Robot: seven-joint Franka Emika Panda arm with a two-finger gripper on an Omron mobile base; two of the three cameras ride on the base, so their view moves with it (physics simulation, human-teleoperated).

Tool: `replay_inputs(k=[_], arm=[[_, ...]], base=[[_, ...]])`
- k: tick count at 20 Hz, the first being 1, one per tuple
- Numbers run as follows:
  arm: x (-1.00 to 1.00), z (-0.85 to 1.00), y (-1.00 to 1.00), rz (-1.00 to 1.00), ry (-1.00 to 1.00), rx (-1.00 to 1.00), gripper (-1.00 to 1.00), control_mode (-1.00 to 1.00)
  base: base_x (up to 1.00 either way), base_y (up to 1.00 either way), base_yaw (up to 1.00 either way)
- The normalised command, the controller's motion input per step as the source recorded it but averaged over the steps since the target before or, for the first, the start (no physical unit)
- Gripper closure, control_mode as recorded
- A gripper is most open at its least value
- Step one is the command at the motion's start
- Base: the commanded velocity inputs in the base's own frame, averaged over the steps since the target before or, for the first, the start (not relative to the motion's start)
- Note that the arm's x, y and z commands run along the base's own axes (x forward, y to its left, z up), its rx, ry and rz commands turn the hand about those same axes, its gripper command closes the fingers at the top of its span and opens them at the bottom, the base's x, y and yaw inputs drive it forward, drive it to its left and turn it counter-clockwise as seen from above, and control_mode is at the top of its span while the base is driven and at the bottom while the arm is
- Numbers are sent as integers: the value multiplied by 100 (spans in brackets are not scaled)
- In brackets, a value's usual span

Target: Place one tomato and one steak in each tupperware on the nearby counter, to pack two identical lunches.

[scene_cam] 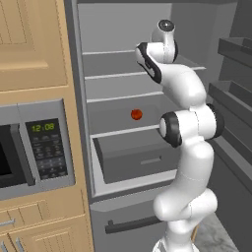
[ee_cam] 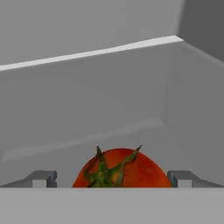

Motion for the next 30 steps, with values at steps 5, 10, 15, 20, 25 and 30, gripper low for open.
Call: replay_inputs(k=[5, 10, 15, 20, 25, 30], arm=[[0, -52, -7, -2, 10, 0, -100, -100], [1, -61, -10, -3, 7, 0, -100, -100], [20, -60, -1, -3, 3, 0, 100, -100], [26, -32, 0, -1, -1, 0, 100, -100], [-31, -75, 16, 0, -11, 0, 100, -100], [-75, -83, 41, 3, -30, -1, 100, -100]], base=[[0, 0, 0], [0, 0, 0], [0, 0, 0], [0, 0, 0], [0, 0, 0], [0, 0, 0]])
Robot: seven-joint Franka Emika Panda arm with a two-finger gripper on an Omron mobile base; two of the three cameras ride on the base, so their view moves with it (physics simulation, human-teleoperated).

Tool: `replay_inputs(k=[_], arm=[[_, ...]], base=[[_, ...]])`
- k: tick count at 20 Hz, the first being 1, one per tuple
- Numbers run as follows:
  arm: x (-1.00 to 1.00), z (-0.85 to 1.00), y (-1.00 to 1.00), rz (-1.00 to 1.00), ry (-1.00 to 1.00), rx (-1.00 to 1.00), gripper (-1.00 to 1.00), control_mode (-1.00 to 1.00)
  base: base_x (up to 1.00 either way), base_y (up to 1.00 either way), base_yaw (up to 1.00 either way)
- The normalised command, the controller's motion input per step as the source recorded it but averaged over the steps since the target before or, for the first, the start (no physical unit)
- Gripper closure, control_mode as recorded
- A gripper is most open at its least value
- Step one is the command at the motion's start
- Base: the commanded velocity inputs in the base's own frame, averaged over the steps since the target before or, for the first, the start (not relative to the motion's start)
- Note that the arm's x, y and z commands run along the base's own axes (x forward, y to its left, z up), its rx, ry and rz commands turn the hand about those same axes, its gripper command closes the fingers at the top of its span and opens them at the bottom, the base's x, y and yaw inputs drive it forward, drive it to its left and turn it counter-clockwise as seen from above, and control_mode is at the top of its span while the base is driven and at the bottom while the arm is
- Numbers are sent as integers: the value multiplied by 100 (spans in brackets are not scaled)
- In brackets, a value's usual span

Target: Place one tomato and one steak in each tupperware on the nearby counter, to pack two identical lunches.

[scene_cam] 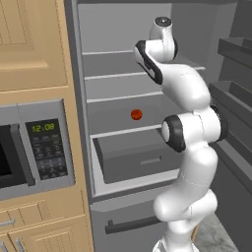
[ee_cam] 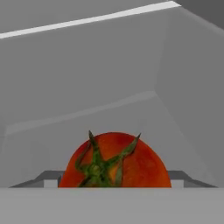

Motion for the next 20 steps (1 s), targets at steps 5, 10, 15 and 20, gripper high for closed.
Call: replay_inputs(k=[5, 10, 15, 20], arm=[[-98, -43, 23, 6, -42, -3, 100, -100], [-100, 42, 9, 7, -22, 0, 100, -100], [-97, 67, 2, 6, -5, 0, 100, -100], [-98, 60, 4, 11, 0, 0, 100, -100]], base=[[0, 0, 0], [0, 0, 0], [0, 0, 0], [0, 0, 0]])
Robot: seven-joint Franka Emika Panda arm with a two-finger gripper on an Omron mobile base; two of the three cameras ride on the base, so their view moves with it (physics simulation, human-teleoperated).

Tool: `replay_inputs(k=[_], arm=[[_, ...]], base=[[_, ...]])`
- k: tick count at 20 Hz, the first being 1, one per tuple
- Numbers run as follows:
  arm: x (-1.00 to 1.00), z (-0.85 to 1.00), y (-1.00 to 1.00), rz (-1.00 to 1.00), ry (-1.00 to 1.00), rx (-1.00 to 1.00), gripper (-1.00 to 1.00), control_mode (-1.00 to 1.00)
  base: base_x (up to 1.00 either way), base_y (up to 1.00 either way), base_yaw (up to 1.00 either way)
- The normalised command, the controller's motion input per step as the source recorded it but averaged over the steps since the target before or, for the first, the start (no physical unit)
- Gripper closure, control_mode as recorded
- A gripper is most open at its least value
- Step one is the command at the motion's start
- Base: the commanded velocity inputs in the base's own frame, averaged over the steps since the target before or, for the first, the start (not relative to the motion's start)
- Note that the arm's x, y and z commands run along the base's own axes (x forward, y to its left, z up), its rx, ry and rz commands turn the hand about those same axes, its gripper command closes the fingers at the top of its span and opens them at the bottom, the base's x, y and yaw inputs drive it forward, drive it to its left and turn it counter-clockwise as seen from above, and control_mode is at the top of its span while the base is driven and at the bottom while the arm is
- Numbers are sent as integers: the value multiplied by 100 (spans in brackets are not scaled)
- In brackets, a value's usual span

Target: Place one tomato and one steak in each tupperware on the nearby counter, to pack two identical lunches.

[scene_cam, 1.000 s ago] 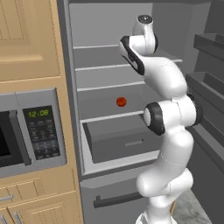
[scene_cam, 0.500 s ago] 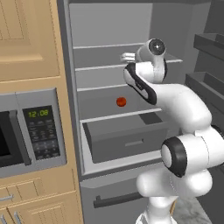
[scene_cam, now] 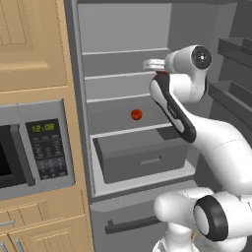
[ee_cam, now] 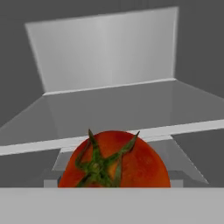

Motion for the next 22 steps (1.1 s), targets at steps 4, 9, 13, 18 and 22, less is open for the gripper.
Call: replay_inputs(k=[4, 9, 13, 18, 22], arm=[[-75, -2, 29, 9, 0, -5, 100, 100], [0, 0, 0, 0, 0, 0, 100, 100], [0, 0, 0, 0, 0, 0, 100, 100], [0, 0, 0, 0, 0, 0, 100, 100], [0, 0, 0, 0, 0, 0, 100, 100]], base=[[-25, 10, 2], [-100, 42, 4], [-96, 72, 2], [-49, 100, 1], [-19, 100, 0]])
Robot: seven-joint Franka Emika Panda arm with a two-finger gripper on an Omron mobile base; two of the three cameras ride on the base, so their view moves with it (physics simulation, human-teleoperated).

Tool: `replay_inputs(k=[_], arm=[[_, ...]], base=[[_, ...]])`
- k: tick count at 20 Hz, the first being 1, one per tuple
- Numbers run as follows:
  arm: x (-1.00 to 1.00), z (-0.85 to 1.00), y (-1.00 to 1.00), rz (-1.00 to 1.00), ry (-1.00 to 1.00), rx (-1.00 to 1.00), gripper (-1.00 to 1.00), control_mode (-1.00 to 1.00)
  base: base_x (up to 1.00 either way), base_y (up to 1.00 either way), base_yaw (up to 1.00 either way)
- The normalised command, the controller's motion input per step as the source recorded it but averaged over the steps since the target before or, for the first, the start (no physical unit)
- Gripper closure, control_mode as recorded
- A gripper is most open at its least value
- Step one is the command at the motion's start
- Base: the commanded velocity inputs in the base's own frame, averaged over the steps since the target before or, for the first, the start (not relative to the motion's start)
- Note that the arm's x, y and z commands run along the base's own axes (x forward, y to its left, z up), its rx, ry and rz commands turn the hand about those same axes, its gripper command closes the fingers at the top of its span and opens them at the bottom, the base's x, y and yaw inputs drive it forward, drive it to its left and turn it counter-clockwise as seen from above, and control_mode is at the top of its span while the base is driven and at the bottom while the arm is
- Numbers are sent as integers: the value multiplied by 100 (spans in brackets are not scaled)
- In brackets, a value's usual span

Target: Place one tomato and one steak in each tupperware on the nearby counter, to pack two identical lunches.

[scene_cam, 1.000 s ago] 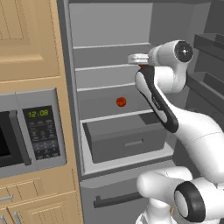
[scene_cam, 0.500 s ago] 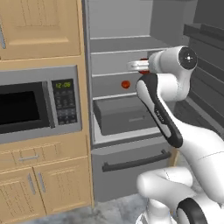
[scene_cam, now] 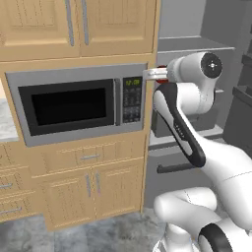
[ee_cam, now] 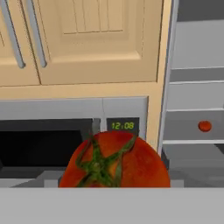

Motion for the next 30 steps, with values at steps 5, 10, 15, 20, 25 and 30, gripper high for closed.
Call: replay_inputs(k=[5, 10, 15, 20, 25, 30], arm=[[0, 0, 0, 0, 0, 0, 100, 100], [0, 0, 0, 0, 0, 0, 100, 100], [0, 0, 0, 0, 0, 0, 100, 100], [0, 0, 0, 0, 0, 0, 100, 100], [0, 0, 0, 0, 0, 0, 100, 100], [0, 0, 0, 0, 0, 0, 100, 100]], base=[[-1, 100, 0], [0, 100, 2], [-1, 100, 25], [0, 100, 50], [0, 100, 51], [6, 100, 50]])
